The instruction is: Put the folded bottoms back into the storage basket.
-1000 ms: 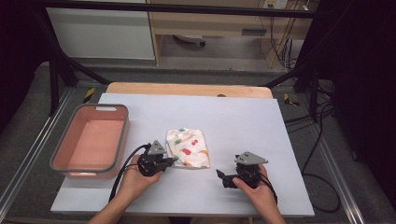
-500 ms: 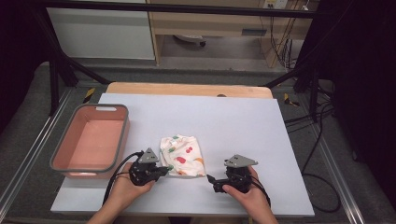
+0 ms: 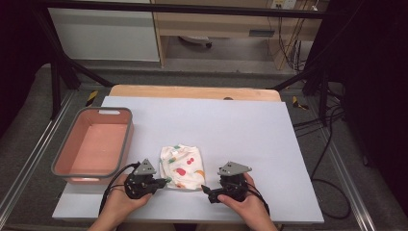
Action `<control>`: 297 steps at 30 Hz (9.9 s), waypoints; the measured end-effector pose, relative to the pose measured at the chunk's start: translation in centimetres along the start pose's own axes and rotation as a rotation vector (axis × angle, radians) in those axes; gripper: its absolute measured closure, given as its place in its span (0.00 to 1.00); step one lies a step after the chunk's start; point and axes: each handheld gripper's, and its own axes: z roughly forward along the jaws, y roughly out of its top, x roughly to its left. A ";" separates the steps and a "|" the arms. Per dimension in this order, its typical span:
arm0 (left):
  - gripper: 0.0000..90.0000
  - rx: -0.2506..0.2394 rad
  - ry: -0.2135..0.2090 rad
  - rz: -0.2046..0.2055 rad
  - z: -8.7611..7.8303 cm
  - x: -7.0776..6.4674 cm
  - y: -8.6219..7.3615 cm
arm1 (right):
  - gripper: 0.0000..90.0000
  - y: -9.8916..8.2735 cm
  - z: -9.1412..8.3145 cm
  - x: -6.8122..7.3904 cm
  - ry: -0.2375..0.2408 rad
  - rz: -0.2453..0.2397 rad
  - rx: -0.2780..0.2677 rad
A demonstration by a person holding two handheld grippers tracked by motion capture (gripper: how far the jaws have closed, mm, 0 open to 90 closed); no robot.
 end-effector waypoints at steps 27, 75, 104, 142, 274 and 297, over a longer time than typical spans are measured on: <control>0.96 -0.001 0.070 -0.032 -1.7 0.0 -2.7 | 0.23 -0.6 2.1 3.0 0.134 -0.072 0.025; 0.43 -0.168 0.235 -0.008 -1.5 0.8 1.4 | 0.96 -1.5 2.4 4.4 0.201 -0.189 0.074; 0.82 -0.032 0.230 -0.106 5.3 5.5 4.0 | 0.96 -1.8 2.2 3.5 0.227 -0.185 0.066; 0.95 -0.099 0.109 -0.071 1.6 3.9 9.6 | 0.97 1.1 0.7 2.2 0.231 -0.139 -0.019; 0.95 -0.166 0.328 -0.230 -16.3 17.2 9.5 | 0.97 22.7 12.3 9.9 0.379 -0.206 -0.187; 0.95 -0.165 0.340 -0.257 -16.7 18.2 8.3 | 0.97 22.6 13.4 10.7 0.380 -0.202 -0.181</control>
